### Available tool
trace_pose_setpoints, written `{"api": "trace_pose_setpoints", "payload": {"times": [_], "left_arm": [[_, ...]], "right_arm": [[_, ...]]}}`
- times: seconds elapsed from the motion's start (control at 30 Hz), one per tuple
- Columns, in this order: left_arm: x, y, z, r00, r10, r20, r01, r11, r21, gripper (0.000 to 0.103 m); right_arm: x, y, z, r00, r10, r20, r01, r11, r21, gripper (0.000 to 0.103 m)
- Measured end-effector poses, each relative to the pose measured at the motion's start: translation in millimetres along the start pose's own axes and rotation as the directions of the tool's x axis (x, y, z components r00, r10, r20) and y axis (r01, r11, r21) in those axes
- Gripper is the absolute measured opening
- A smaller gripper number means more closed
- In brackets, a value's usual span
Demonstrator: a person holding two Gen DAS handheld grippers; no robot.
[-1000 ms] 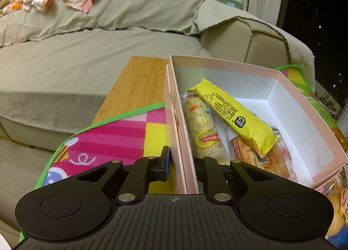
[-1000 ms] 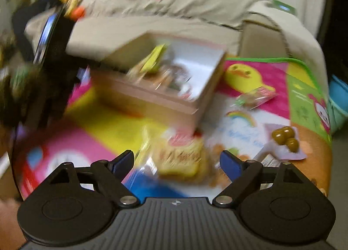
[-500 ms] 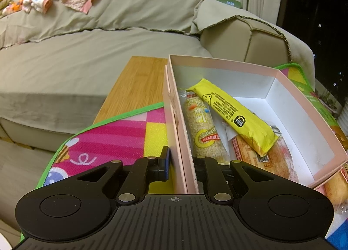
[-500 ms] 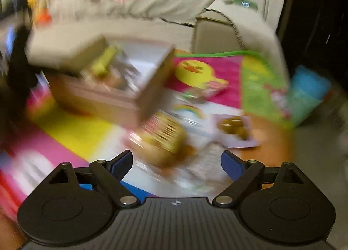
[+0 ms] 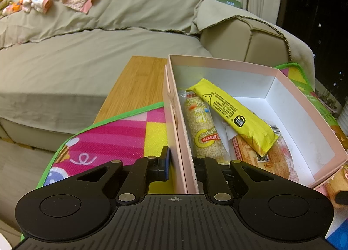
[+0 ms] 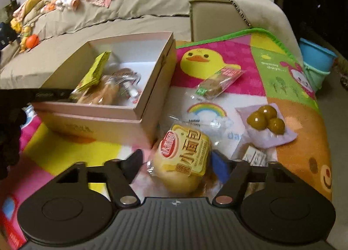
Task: Organize objects
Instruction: 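Grasp the round bread bun bag with the right tool and drop it in the box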
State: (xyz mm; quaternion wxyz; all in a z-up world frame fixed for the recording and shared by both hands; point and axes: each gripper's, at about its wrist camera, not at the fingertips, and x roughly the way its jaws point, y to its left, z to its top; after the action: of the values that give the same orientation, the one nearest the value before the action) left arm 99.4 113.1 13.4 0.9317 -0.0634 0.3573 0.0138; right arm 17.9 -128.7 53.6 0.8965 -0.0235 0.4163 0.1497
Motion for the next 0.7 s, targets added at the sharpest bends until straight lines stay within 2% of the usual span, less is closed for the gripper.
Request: {"api": "trace_pose_setpoints", "payload": {"times": [0.07, 0.27, 0.37, 0.5, 0.7], "left_arm": [[-0.2, 0.1, -0.1, 1.0, -0.001, 0.001, 0.001, 1.0, -0.002, 0.014], [0.1, 0.2, 0.9, 1.0, -0.001, 0.001, 0.001, 1.0, -0.007, 0.014], [0.0, -0.1, 1.1, 1.0, 0.0, 0.001, 0.0, 1.0, -0.007, 0.014], [0.2, -0.3, 1.3, 1.0, 0.0, 0.0, 0.0, 1.0, -0.005, 0.014], [0.0, 0.2, 1.0, 1.0, -0.001, 0.0, 0.001, 1.0, -0.004, 0.014]], "right_arm": [[-10.8, -0.8, -2.4, 1.0, 0.005, -0.015, -0.006, 1.0, -0.016, 0.057], [-60.0, 5.0, -11.4, 0.999, 0.039, -0.018, -0.04, 0.997, -0.067, 0.056], [-85.5, 10.6, -2.4, 0.996, 0.086, 0.038, -0.083, 0.994, -0.071, 0.056], [-107.1, 22.5, 23.2, 0.977, 0.154, 0.145, -0.14, 0.985, -0.099, 0.056], [-106.5, 44.3, 71.0, 0.957, 0.162, 0.24, -0.124, 0.978, -0.168, 0.056]]}}
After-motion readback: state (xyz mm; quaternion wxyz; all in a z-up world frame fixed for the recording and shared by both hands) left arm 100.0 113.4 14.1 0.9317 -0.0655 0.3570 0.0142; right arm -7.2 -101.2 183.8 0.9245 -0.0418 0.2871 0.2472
